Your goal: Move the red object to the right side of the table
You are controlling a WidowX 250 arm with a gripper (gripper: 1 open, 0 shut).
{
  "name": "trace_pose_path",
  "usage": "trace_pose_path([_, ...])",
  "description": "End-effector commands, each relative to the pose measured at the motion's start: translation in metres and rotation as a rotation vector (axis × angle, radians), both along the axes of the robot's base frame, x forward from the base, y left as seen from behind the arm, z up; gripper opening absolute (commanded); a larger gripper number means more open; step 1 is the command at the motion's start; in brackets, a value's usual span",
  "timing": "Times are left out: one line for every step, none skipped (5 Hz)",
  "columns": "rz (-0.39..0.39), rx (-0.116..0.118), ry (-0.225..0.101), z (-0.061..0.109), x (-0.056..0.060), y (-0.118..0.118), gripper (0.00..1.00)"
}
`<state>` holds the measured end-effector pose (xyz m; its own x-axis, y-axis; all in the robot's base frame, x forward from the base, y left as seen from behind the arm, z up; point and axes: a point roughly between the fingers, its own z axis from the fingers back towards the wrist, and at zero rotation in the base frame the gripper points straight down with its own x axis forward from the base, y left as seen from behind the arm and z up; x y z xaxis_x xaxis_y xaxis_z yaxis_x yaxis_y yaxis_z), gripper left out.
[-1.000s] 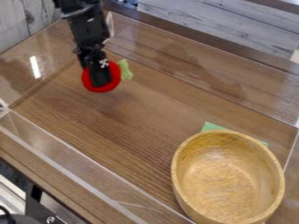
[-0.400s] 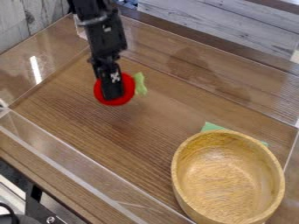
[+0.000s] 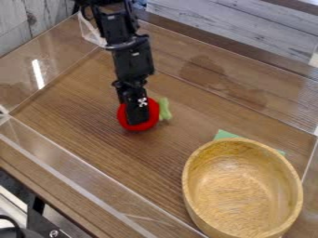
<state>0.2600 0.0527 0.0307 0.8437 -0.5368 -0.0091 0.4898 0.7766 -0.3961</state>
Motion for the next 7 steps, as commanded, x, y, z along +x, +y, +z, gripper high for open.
trace_pose_path([0.012, 0.058, -0.023, 0.0, 0.021, 0.011, 0.0])
trace_pose_path([0.022, 0.091, -0.004, -0.003, 0.032, 0.02, 0.0])
trace_pose_path([0.111, 0.116, 0.016, -0.003, 0.037, 0.021, 0.0])
trace_pose_path([0.112, 0.14, -0.021, 0.009, 0.04, 0.013, 0.0])
trace_pose_path([0.137, 0.163, -0.057, 0.032, 0.05, 0.005, 0.0])
trace_pose_path([0.163, 0.178, -0.092, 0.052, 0.06, -0.004, 0.0])
trace_pose_path([0.111, 0.174, -0.106, 0.06, 0.066, -0.012, 0.0])
